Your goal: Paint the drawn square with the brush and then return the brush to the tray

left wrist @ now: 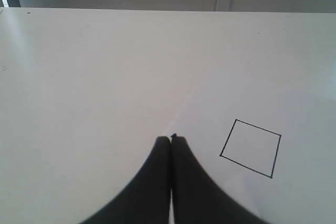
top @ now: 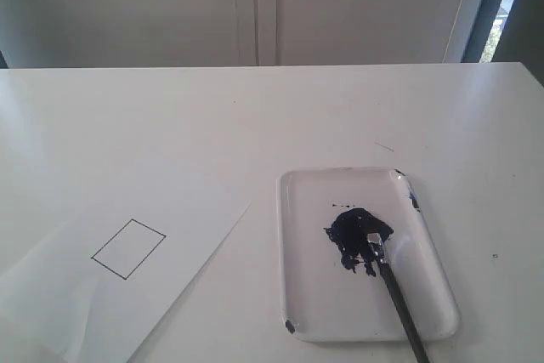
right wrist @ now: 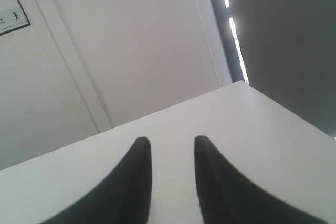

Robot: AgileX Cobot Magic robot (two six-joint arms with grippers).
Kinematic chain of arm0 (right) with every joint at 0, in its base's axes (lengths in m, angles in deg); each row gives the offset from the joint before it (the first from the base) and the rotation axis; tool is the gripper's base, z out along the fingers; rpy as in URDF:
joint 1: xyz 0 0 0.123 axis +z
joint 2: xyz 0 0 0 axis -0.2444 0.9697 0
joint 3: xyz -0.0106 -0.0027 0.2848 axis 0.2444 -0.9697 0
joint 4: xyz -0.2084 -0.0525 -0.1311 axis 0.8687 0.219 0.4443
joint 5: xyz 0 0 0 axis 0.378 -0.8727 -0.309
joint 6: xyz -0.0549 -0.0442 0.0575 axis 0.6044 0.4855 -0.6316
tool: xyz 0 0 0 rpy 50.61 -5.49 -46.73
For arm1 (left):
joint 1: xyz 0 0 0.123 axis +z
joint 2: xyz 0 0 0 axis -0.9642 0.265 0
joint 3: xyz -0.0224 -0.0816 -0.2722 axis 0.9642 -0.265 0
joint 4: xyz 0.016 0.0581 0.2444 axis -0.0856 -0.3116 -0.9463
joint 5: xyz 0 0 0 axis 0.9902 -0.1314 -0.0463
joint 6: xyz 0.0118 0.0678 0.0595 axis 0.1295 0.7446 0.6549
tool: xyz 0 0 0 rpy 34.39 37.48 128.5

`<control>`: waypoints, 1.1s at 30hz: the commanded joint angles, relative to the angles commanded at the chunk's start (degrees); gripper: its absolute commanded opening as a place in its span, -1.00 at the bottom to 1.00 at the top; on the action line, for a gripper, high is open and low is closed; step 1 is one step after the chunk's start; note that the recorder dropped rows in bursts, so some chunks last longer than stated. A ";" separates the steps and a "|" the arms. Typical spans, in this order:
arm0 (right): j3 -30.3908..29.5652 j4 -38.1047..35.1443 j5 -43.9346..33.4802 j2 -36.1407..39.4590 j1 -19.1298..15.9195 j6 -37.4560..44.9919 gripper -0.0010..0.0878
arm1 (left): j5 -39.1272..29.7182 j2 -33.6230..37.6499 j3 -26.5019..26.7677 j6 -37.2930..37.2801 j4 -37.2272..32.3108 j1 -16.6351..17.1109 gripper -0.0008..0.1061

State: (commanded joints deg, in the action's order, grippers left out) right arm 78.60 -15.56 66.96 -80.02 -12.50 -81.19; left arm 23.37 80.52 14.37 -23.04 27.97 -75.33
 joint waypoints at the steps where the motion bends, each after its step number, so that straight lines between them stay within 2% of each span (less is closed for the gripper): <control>1: 0.00 0.00 0.00 0.00 0.00 0.00 -0.35 | 0.00 0.00 0.00 -0.25 -0.02 0.00 -0.99; 9: 0.00 0.00 4.57 0.00 0.00 0.51 -0.35 | 0.10 0.00 0.00 -5.46 2.21 0.00 -0.99; 29: 0.00 0.00 7.02 0.00 0.00 0.51 -0.35 | 1.48 0.00 0.00 -5.63 2.71 0.00 -0.99; 33: 0.00 -0.50 9.11 0.00 0.00 -9.97 -0.35 | 5.14 0.00 0.00 -9.82 6.74 0.00 -0.99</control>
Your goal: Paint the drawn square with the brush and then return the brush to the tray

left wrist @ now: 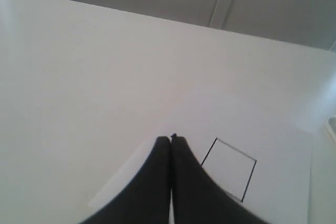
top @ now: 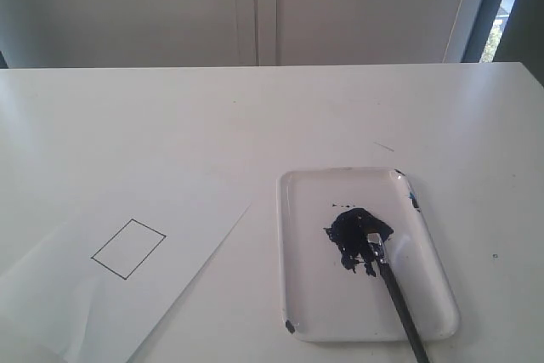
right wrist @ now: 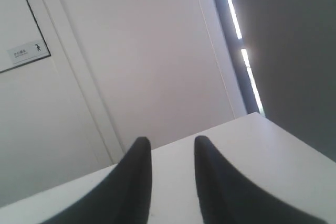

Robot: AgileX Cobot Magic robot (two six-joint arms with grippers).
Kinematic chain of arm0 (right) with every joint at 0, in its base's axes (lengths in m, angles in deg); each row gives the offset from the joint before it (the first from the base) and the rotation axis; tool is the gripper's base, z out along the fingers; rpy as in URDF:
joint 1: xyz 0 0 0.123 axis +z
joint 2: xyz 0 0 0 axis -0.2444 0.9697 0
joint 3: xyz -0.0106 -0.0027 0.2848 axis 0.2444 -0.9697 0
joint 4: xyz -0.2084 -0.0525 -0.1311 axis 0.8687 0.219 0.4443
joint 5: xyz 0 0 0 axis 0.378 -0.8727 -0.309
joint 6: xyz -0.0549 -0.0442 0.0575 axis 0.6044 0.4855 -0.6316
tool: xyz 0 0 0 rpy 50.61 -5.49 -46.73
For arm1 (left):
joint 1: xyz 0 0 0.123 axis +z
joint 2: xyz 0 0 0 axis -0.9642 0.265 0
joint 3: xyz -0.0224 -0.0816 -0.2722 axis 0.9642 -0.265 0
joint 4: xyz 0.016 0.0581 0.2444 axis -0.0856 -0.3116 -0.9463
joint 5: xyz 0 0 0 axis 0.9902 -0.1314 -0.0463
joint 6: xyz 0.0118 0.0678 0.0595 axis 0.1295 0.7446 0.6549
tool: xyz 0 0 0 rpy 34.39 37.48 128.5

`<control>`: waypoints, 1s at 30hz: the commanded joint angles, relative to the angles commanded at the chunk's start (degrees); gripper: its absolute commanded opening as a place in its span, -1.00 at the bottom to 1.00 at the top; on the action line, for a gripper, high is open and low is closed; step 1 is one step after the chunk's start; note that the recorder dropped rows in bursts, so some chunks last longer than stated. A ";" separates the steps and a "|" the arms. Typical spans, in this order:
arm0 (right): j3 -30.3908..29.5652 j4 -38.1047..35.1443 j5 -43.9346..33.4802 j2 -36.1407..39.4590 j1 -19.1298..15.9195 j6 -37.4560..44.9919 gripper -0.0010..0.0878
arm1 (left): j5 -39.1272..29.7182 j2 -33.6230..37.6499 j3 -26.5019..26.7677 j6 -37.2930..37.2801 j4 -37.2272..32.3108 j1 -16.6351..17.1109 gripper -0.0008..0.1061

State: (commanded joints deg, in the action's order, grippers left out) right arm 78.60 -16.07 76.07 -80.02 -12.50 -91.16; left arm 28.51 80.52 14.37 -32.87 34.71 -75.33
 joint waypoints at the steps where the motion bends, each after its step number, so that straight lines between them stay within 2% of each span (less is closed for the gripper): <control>1: 0.00 0.00 0.92 0.00 0.00 -1.82 -0.35 | 0.64 0.00 0.00 -2.04 0.39 0.00 -0.99; 3: 0.00 0.10 2.90 0.00 0.00 -4.24 -0.36 | 0.76 0.00 0.00 -6.34 0.53 0.00 -0.99; 5: 0.00 2.14 4.95 0.00 0.13 -4.69 -0.41 | 0.14 0.00 0.00 -6.67 0.53 0.00 -0.99; 8: 1.66 6.92 7.50 0.00 1.01 -4.83 -0.57 | -1.80 0.00 2.39 -3.79 0.53 0.00 -0.99; 11: 5.35 14.92 7.10 0.00 2.37 -9.57 -0.67 | -2.94 0.00 7.40 0.38 0.53 0.00 -0.99; 14: 8.50 27.57 6.98 0.59 4.31 -20.52 -0.76 | -3.96 0.00 12.54 4.04 0.53 0.00 -0.99; 17: 11.36 45.58 8.28 4.74 6.19 -35.40 -0.89 | -7.84 3.44 16.48 5.61 0.53 0.00 -0.99; 20: 13.95 65.33 15.23 11.70 7.28 -52.68 -0.98 | -14.44 9.07 20.58 8.09 0.53 0.00 -0.99; 22: 16.56 80.65 20.47 17.16 7.42 -63.81 -0.98 | -18.93 13.36 23.21 13.80 1.51 0.00 -0.99; 25: 20.20 95.83 25.20 24.34 7.42 -77.95 -0.98 | -23.10 18.13 26.27 21.15 4.20 0.00 -0.99; 27: 21.50 95.83 26.32 27.85 7.42 -79.15 -0.98 | -23.88 20.38 27.94 24.50 5.07 0.00 -0.99; 30: 22.08 95.62 25.51 30.60 7.42 -79.15 -0.98 | -22.13 21.41 28.97 24.63 6.94 0.00 -0.99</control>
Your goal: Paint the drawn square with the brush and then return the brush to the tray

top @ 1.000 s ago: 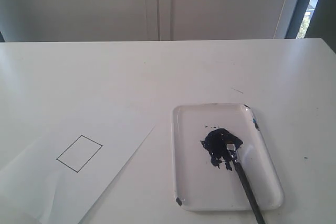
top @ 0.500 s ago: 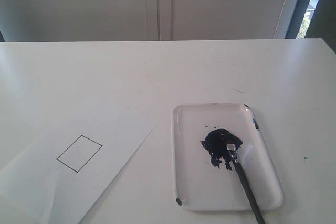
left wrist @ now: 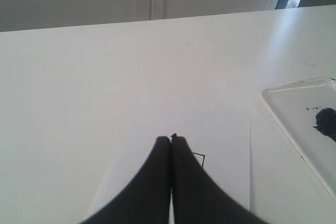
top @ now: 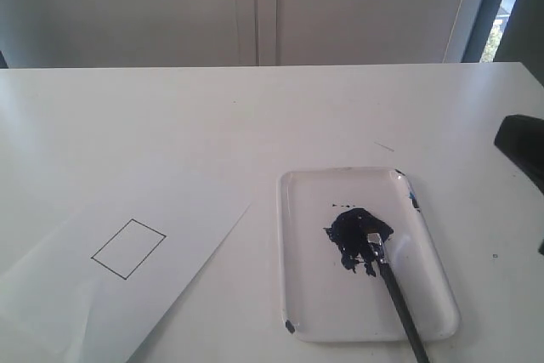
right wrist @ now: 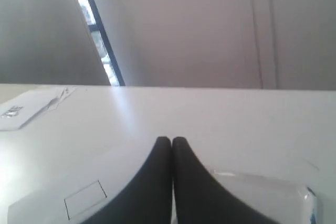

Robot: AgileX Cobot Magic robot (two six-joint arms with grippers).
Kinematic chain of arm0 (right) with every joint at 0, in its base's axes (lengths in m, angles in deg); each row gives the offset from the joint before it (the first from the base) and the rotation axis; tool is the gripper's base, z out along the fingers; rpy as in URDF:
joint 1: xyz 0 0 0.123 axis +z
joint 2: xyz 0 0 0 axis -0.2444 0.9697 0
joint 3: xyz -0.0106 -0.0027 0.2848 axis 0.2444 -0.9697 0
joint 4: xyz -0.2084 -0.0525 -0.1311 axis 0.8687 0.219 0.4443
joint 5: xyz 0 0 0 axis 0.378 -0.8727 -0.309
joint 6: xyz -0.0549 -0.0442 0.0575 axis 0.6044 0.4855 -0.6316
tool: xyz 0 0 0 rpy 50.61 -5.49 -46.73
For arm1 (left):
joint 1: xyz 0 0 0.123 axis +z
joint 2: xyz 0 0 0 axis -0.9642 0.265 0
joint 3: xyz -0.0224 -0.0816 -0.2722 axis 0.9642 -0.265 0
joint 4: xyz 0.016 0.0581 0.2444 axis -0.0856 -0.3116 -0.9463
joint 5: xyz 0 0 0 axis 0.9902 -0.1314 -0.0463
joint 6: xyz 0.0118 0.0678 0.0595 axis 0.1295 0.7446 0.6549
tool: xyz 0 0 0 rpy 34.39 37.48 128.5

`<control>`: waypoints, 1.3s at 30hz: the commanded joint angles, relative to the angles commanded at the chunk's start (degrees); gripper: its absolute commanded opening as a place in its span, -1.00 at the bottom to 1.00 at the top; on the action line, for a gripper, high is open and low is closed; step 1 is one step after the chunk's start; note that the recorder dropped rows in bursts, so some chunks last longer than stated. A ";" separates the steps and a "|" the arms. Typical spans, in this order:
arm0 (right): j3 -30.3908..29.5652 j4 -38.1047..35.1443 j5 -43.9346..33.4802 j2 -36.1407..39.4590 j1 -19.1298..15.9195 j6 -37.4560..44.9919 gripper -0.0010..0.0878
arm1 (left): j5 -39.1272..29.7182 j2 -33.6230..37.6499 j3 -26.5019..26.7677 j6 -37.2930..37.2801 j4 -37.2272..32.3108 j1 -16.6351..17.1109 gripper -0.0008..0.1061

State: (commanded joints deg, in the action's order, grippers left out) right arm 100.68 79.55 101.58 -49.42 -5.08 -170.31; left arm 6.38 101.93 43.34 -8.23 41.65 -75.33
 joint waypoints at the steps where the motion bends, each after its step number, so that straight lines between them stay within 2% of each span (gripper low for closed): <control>1: 0.11 -0.21 0.00 0.20 0.00 0.00 -0.98 | 0.68 0.00 0.22 0.00 0.87 0.00 -0.99; 3: 0.11 -0.10 0.00 0.31 0.00 0.11 -0.98 | 1.15 0.00 0.83 0.32 1.25 0.00 -0.99; 8: 0.13 0.22 -1.71 0.31 0.00 0.33 -0.98 | -3.56 2.92 1.30 7.64 1.25 0.00 -0.99; 18: 0.13 0.22 -1.75 1.19 0.00 0.16 -0.98 | -8.61 12.39 1.19 7.76 1.25 0.00 -0.99; 28: 0.13 0.22 2.90 12.04 0.00 0.16 -0.98 | -6.59 13.39 0.81 7.76 1.68 0.00 -0.99; 36: 0.13 0.22 6.10 21.22 0.00 3.24 -0.98 | -9.56 13.39 0.73 8.91 2.48 0.00 -0.99; 39: 0.01 0.22 6.19 21.98 0.19 5.04 -0.85 | -10.40 13.39 0.73 10.17 2.48 0.00 -0.99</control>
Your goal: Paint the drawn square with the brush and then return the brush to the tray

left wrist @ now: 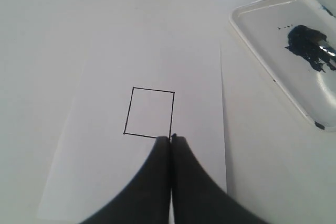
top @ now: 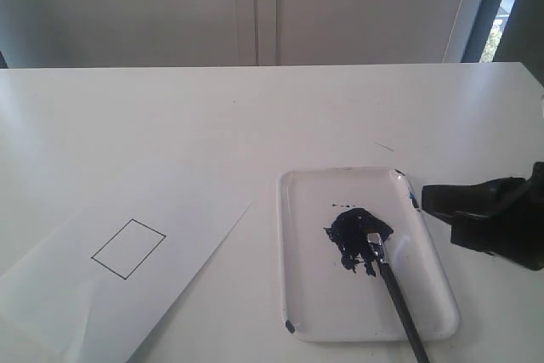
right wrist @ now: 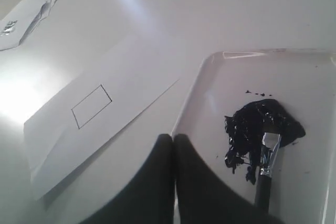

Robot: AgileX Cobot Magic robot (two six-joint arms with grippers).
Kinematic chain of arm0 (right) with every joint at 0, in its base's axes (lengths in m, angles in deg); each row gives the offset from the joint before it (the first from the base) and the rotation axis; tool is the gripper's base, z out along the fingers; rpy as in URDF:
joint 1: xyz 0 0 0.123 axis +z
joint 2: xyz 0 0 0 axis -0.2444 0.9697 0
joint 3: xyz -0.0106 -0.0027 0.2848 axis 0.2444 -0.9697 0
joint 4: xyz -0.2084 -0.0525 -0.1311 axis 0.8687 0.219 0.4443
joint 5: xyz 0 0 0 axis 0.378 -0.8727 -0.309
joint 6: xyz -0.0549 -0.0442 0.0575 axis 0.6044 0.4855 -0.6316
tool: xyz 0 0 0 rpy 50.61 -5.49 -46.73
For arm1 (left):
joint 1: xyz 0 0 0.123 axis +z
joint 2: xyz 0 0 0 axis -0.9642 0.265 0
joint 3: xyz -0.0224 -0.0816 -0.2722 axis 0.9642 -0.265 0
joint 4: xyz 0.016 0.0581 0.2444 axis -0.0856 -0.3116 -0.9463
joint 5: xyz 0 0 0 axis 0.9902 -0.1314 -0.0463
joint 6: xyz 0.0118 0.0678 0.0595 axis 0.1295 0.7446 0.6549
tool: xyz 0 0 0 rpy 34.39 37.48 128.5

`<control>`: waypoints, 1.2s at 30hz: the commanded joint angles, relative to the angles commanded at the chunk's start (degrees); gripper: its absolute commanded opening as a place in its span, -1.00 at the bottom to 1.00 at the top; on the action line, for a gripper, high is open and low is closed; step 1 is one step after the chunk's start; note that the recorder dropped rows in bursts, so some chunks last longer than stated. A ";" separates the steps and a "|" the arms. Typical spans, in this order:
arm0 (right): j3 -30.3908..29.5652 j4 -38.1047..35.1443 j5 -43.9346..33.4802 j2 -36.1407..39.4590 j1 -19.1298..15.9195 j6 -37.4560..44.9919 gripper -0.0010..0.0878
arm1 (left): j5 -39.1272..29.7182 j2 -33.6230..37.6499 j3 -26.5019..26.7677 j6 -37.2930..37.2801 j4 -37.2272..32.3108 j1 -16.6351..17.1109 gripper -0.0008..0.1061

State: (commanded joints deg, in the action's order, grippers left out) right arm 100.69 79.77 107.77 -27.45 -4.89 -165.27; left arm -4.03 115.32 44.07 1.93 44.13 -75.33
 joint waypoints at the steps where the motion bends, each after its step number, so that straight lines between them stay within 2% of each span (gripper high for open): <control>1: 0.00 0.00 0.00 -0.35 0.18 -0.10 -0.86 | 0.00 0.00 0.00 0.00 0.00 0.00 -0.99; 3: 0.00 0.00 0.76 -0.71 1.50 -0.98 -0.86 | -0.29 0.00 0.00 0.00 0.00 0.00 -0.99; 4: -0.08 0.00 3.52 -1.09 2.38 -0.88 -0.91 | -0.49 0.00 0.00 0.00 0.00 0.00 -0.99; 5: -0.13 0.00 5.92 -1.89 3.07 0.50 -0.98 | -0.52 0.00 0.00 0.00 0.00 0.00 -0.99; 7: 0.23 0.00 6.38 -4.70 3.34 5.33 -0.98 | -0.63 0.00 0.00 0.00 0.00 0.00 -0.99; 11: 3.99 0.00 -5.68 -11.98 3.34 6.61 -0.98 | -0.63 0.00 0.00 0.00 -0.12 0.00 -0.99; 16: 9.61 0.00 -18.14 -15.68 3.34 5.42 -0.98 | 0.01 0.00 0.00 0.00 -0.13 0.00 -0.99; 18: 12.25 0.00 -20.21 -16.14 3.34 8.66 -0.98 | 0.01 0.00 0.00 0.00 -0.13 0.00 -0.99; 23: 17.66 0.00 -27.35 -16.38 3.34 23.40 -0.98 | 0.16 0.00 0.00 0.00 -0.13 0.00 -0.99; 27: 18.35 0.00 -34.67 -16.38 3.34 20.56 -0.98 | 0.16 0.00 0.00 0.00 -0.13 0.00 -0.99; 32: 18.35 0.00 -26.74 -16.38 3.34 18.00 -0.98 | 0.16 0.00 0.00 0.00 -0.13 0.00 -0.99; 36: 18.19 0.00 -19.88 -16.38 3.22 8.51 -0.98 | 0.16 0.00 0.00 0.00 -0.13 0.00 -0.99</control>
State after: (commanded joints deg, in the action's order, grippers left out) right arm 118.88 79.77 87.89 -43.83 -1.66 -156.75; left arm -3.87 115.32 44.07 1.93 44.01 -75.33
